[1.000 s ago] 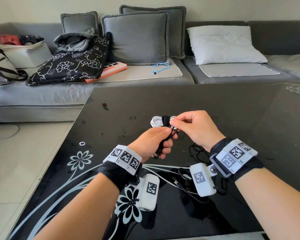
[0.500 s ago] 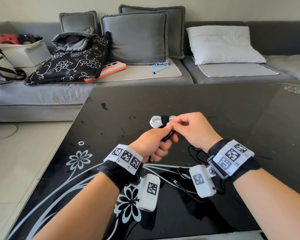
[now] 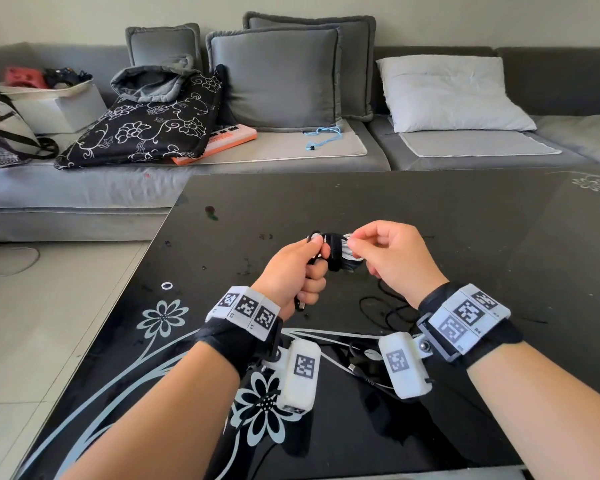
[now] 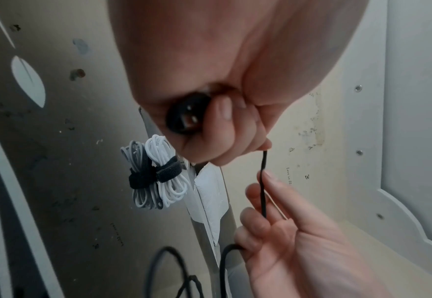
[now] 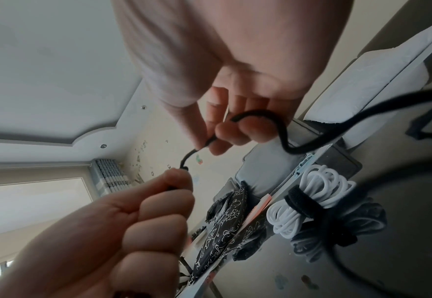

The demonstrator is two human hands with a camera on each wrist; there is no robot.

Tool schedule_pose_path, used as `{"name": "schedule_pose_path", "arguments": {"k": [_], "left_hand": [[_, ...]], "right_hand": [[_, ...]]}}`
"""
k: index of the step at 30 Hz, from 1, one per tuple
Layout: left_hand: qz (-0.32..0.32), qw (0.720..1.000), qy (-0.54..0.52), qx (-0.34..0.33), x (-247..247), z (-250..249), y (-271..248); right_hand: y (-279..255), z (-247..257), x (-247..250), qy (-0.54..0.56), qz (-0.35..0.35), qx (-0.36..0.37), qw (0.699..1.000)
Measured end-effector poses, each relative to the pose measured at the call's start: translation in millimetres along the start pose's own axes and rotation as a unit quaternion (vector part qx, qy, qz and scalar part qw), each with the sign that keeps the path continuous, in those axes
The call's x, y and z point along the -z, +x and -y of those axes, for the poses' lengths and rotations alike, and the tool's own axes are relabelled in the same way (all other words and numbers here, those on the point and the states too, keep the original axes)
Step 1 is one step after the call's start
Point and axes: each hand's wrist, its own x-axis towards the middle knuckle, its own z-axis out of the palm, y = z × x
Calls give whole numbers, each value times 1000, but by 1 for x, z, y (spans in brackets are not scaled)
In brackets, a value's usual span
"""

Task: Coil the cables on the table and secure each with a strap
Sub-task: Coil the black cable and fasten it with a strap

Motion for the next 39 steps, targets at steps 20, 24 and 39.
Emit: {"name": "schedule_pose_path", "arguments": {"k": [20,24,39], "left_hand": [[-63,992,58,-94,-20,13,3],[-95,988,53,-110,-18,14,5],[-142,946,-268,-109,11,-5,8]], "right_hand": [[-15,3,-24,-6,3,5,1000],[-16,4,-25,-12,29,24,999],[-18,1,-26,-72,113,23,991]]}}
